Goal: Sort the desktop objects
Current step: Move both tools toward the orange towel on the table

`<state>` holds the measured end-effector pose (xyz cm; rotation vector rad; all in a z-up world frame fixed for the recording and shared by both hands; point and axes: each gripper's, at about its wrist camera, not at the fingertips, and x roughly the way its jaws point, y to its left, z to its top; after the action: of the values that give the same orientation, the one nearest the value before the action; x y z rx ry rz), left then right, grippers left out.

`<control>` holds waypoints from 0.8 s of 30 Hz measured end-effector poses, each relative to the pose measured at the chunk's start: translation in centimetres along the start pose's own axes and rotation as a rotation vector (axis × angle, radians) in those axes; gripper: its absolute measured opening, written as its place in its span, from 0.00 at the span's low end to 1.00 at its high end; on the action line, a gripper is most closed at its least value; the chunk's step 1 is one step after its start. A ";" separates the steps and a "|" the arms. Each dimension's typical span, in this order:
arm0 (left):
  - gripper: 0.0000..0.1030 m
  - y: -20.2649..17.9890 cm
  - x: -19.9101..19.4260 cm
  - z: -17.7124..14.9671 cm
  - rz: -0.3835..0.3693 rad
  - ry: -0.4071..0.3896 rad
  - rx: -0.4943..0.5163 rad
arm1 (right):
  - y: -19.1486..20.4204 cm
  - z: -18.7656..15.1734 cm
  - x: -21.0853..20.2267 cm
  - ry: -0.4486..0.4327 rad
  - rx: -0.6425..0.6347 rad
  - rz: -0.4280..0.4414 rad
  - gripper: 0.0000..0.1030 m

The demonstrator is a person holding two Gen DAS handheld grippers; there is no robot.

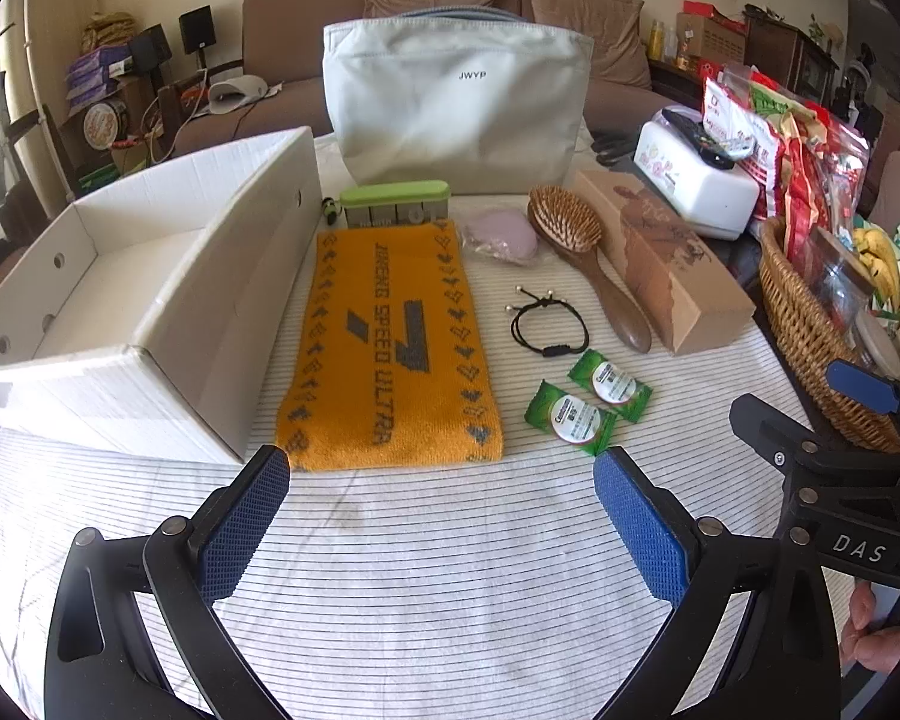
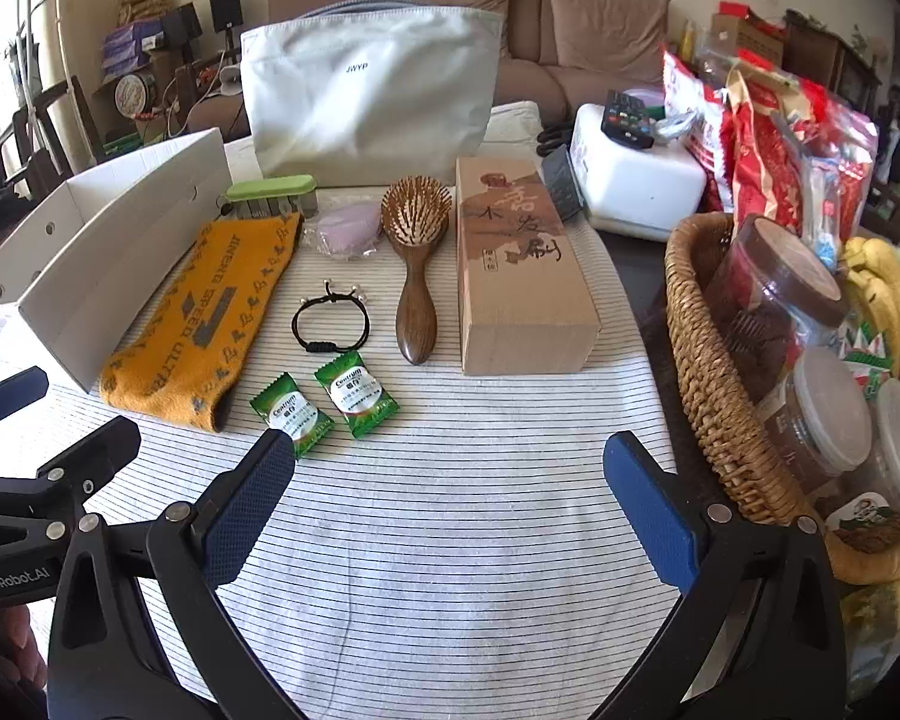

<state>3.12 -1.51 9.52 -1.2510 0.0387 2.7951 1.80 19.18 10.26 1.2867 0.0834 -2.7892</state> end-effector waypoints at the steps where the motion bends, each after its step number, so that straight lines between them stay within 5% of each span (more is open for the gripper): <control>1: 1.00 0.1 -0.7 0.3 0.000 -0.009 0.002 | 0.2 0.3 -0.4 -0.003 0.000 0.000 1.00; 24: 1.00 6.2 -9.9 1.8 0.032 -0.121 -0.022 | 5.1 2.8 -8.4 -0.076 -0.021 0.036 1.00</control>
<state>7.85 -8.20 18.05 -1.0922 0.0205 2.9007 5.52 14.18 18.38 1.1648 0.0837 -2.7956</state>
